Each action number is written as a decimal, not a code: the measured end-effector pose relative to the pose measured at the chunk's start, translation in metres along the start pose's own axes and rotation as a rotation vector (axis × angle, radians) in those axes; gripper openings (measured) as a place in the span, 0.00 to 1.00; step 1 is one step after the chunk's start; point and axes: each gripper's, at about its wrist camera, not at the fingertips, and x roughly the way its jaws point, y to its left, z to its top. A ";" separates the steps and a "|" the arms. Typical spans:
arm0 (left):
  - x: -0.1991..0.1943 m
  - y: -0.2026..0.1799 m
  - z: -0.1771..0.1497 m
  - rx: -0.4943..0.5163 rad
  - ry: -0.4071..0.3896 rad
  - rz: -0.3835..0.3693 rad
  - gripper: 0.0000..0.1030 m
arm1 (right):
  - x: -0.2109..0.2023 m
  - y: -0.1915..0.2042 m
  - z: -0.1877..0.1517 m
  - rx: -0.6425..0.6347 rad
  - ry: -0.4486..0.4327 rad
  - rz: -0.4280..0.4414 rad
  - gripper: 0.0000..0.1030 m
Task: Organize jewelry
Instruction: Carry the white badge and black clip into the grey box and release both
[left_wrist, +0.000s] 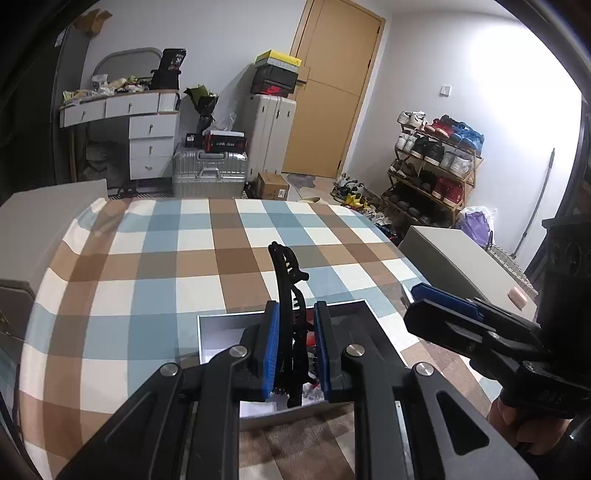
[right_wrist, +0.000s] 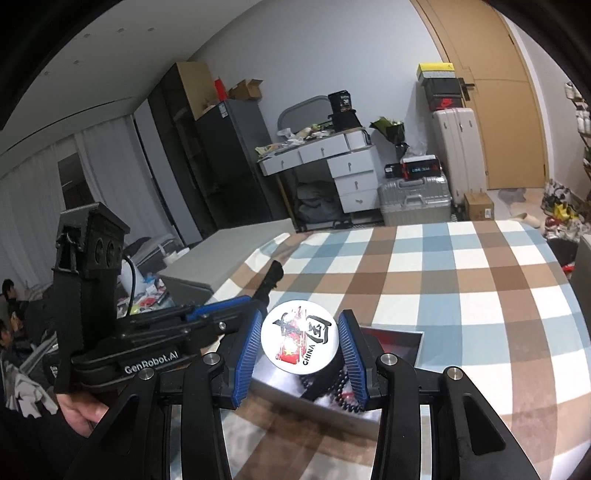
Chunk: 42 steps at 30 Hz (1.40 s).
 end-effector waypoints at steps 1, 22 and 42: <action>0.001 0.000 0.000 -0.002 0.001 -0.005 0.13 | 0.004 -0.002 0.000 0.002 0.004 0.001 0.41; 0.019 -0.001 -0.007 -0.036 0.044 -0.017 0.13 | 0.042 -0.028 -0.010 0.045 0.077 -0.047 0.41; 0.016 0.005 -0.007 -0.072 0.068 -0.056 0.45 | 0.037 -0.027 -0.020 0.016 0.060 -0.131 0.58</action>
